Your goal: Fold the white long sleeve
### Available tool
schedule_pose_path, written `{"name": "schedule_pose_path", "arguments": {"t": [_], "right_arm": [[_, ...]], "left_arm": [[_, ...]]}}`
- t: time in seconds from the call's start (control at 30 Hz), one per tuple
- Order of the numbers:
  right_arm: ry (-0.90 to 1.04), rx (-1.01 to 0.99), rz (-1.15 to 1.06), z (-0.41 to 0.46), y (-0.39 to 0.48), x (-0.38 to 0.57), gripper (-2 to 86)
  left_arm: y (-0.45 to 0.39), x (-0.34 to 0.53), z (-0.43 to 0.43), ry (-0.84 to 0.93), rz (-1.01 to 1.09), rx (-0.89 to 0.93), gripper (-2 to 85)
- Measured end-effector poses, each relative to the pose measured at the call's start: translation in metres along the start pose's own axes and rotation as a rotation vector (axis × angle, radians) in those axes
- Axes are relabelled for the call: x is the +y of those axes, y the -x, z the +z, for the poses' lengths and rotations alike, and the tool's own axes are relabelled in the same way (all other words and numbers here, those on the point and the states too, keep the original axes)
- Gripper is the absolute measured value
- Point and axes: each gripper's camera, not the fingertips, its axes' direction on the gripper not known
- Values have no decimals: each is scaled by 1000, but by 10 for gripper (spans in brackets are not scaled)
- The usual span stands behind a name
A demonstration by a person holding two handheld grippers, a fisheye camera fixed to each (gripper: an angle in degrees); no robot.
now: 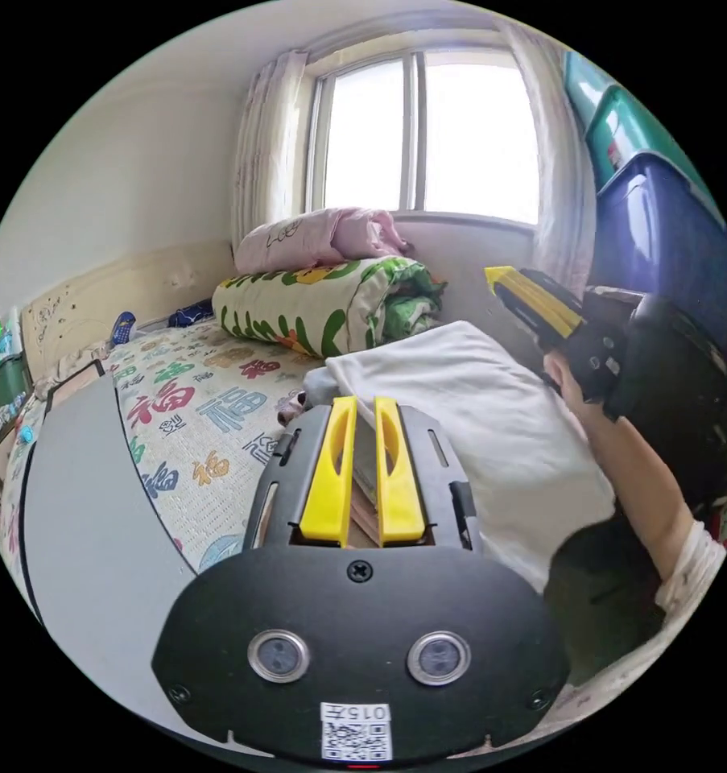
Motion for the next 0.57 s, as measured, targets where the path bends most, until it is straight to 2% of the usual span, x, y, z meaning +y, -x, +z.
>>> {"name": "schedule_pose_path", "arguments": {"t": [0.07, 0.1, 0.17, 0.2, 0.27, 0.3, 0.37, 0.4, 0.47, 0.5, 0.57], "right_arm": [[-74, -188, 112, -66, -9, 7, -10], [-87, -243, 144, -81, -10, 11, -10], [-175, -469, 240, -138, -2, 38, -10], [-197, -520, 264, -149, 2, 46, -10], [-265, -701, 361, -183, 25, 82, -10], [-276, -738, 374, -188, 32, 90, -10], [-300, -834, 405, -201, 64, 120, -10], [-300, -848, 419, -202, 72, 127, -10], [-251, -912, 448, -197, 101, 147, -10], [-234, -929, 449, -195, 108, 151, -10], [-155, -993, 448, -179, 130, 162, -10]], "left_arm": [[-51, 45, -133, -50, 82, 45, 48], [-65, 60, -168, -66, 103, 44, 49], [-124, 142, -306, -135, 138, 26, 55], [-139, 168, -340, -165, 133, 14, 57], [-202, 296, -467, -276, 98, -99, 67], [-218, 331, -496, -299, 77, -149, 69], [-274, 479, -604, -370, -79, -430, 89], [-286, 518, -630, -393, -145, -518, 95], [-328, 672, -725, -438, -426, -851, 104], [-337, 708, -747, -428, -508, -926, 106], [-374, 845, -826, -347, -827, -1188, 110]]}}
